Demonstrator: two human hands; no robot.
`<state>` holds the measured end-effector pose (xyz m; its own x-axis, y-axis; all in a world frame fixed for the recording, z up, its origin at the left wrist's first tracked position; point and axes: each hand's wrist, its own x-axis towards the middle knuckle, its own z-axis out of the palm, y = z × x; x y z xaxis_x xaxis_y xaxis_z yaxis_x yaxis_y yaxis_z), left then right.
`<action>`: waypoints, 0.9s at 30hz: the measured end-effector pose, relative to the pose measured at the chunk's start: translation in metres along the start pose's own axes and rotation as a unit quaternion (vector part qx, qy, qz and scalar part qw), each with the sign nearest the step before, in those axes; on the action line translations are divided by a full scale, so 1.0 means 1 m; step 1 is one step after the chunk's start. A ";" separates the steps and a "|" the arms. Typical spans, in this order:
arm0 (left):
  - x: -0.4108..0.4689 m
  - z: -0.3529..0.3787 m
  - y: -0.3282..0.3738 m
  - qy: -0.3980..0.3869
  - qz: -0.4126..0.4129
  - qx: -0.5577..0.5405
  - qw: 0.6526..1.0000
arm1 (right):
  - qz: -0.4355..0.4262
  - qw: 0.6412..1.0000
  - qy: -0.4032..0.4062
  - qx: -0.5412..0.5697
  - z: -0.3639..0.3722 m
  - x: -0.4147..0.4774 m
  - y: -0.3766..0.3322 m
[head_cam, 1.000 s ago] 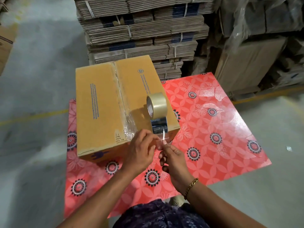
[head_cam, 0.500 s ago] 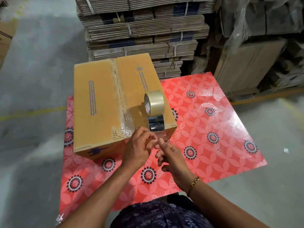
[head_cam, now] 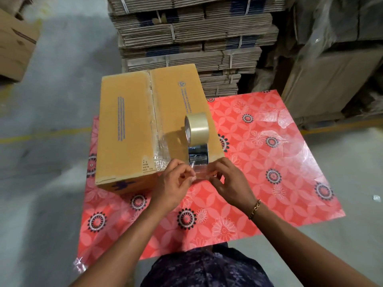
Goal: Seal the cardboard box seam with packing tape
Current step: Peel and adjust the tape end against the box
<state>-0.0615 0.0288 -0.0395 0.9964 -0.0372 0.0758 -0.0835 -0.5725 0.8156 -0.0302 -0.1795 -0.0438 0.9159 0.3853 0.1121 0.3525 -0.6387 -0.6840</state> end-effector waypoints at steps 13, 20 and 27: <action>0.008 -0.001 0.004 -0.037 -0.199 -0.190 0.961 | 0.103 0.983 -0.056 0.142 -0.011 0.010 0.007; 0.013 0.000 0.017 -0.009 -0.308 -0.299 0.903 | 0.224 0.928 -0.075 0.287 -0.011 0.014 0.002; 0.021 0.016 0.019 0.040 -0.381 -0.340 0.859 | 0.289 0.895 -0.045 0.338 -0.007 0.021 -0.004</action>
<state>-0.0422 0.0044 -0.0314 0.7632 0.2085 -0.6116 0.5767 0.2071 0.7903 -0.0113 -0.1736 -0.0339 0.8777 0.1924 -0.4388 -0.3993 -0.2123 -0.8919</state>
